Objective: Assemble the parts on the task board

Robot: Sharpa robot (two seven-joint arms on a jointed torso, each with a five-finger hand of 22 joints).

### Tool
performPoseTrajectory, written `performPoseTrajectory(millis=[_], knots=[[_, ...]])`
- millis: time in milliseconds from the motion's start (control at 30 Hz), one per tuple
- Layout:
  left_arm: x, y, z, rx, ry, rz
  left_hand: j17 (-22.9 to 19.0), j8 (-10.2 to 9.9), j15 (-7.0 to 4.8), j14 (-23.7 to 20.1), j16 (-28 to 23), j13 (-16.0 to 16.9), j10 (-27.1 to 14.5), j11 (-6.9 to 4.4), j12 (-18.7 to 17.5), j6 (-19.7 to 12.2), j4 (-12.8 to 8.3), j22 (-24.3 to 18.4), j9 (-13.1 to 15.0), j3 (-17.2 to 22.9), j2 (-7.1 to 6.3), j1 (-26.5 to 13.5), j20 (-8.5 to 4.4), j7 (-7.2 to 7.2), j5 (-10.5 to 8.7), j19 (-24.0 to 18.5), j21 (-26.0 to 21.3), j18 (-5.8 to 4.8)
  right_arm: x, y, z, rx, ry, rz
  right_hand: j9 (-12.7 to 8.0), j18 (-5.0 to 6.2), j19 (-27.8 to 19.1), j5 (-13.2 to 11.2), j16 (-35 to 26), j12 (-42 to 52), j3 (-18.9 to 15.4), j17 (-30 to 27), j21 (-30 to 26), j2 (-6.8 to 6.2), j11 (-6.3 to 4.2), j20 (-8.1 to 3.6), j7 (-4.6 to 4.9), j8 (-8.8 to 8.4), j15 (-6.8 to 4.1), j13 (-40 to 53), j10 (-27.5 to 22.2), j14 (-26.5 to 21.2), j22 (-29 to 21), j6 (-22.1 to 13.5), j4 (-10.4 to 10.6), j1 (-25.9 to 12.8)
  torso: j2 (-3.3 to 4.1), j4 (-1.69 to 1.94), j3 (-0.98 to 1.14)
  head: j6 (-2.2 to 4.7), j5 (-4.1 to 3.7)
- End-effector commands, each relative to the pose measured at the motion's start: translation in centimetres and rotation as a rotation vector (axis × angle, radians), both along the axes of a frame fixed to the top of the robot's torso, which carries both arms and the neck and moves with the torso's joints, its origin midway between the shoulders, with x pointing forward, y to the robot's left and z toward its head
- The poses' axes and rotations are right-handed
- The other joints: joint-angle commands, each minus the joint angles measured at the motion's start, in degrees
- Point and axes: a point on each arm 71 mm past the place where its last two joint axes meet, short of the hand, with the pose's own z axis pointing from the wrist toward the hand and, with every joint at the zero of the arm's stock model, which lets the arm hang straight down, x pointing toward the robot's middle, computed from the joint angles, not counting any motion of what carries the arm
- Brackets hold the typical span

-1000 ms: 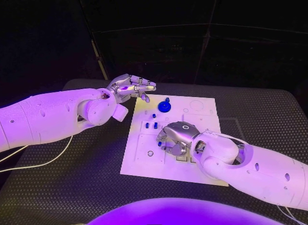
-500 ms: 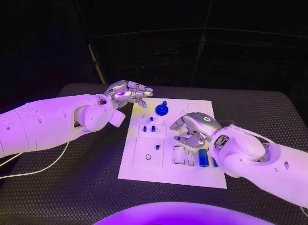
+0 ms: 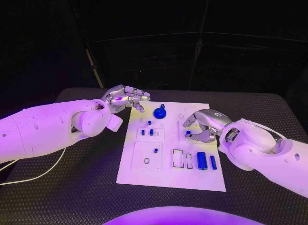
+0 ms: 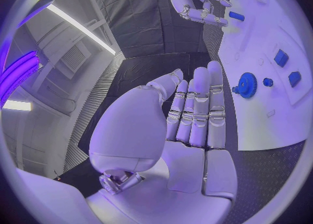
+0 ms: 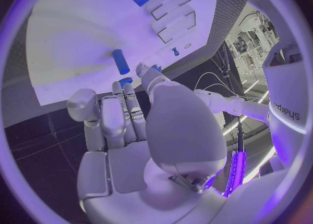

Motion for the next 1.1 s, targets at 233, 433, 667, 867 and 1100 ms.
performPoseTrajectory(millis=[233,433,667,867,1100], knots=[[-0.04,-0.09,0.12,-0.011,-0.001,-0.01,-0.05,-0.18,-0.01,-0.35,-0.19,-0.06,-0.39,0.1,0.36,-0.26,0.0,-0.09,-0.06,-0.44,0.58,-0.07,-0.02,0.1,-0.12,-0.32,-0.31,0.7,0.26,0.04,-1.02,-0.11,0.068,0.043,0.02,-0.32,-0.13,0.36,-0.69,1.85,-1.29,-0.7,-0.42,1.12,-0.33,-0.37,-0.23,0.0,0.03,0.14,0.85,0.2,-0.12,-0.15,-0.33,1.84,0.16,-0.01,-0.05,-0.24,0.08],[-0.05,-0.04,0.12,-0.01,0.0,-0.009,-0.13,-0.14,-0.02,-0.38,-0.19,-0.03,-0.34,0.08,0.45,-0.19,-0.03,-0.13,-0.03,-0.44,0.72,-0.01,-0.02,0.06,-0.12,-0.34,-0.35,0.71,0.33,0.16,-1.14,-0.119,0.071,0.049,0.06,-0.45,0.44,0.24,-0.65,3.35,-0.87,-0.68,-0.15,2.18,-0.88,-0.74,-0.22,0.11,-0.43,0.19,3.31,0.36,0.52,0.64,-0.07,2.47,0.09,-0.06,-0.07,-0.48,0.17],[-0.05,-0.02,0.12,-0.01,0.0,-0.009,-0.13,-0.14,-0.02,-0.38,-0.19,-0.03,-0.34,0.08,0.45,-0.19,-0.03,-0.13,-0.03,-0.44,0.72,-0.01,-0.02,0.06,-0.12,-0.34,-0.35,0.71,0.35,0.41,-1.08,-0.108,0.062,0.055,0.41,-0.85,1.89,-0.34,-0.08,4.29,1.93,-0.12,0.97,3.83,-1.52,-1.31,-0.13,1.09,-1.03,0.19,7.86,0.77,2.68,3.88,0.42,3.57,0.1,-0.02,-0.02,-0.61,0.13],[-0.05,0.01,0.12,-0.01,0.0,-0.008,-0.17,-0.13,-0.02,-0.39,-0.19,-0.03,-0.34,0.08,0.47,-0.17,-0.02,-0.14,-0.03,-0.45,0.78,-0.01,-0.01,0.06,-0.12,-0.34,-0.37,0.71,0.46,0.5,-0.88,-0.082,0.04,0.042,0.83,-1.07,2.72,-1.47,0.48,4.51,4.43,0.36,1.73,5.55,-2.36,-1.88,-0.65,2.47,-1.69,0.43,11.78,1.05,3.99,7.56,0.49,4.44,0.05,-0.04,-0.01,-0.82,0.15],[-0.05,0.02,0.12,-0.01,0.0,-0.009,-0.17,-0.13,-0.02,-0.39,-0.19,-0.03,-0.34,0.08,0.47,-0.17,-0.02,-0.14,-0.03,-0.45,0.78,-0.01,-0.01,0.06,-0.12,-0.34,-0.37,0.71,0.63,0.44,-0.21,-0.048,-0.041,-0.008,1.09,-1.17,3.08,-3.93,0.67,4.32,7.0,0.29,2.14,7.12,-3.22,-2.57,-1.45,3.32,-2.37,0.75,14.55,1.14,4.6,9.42,0.36,4.89,0.05,-0.07,0.0,-0.93,0.03]])
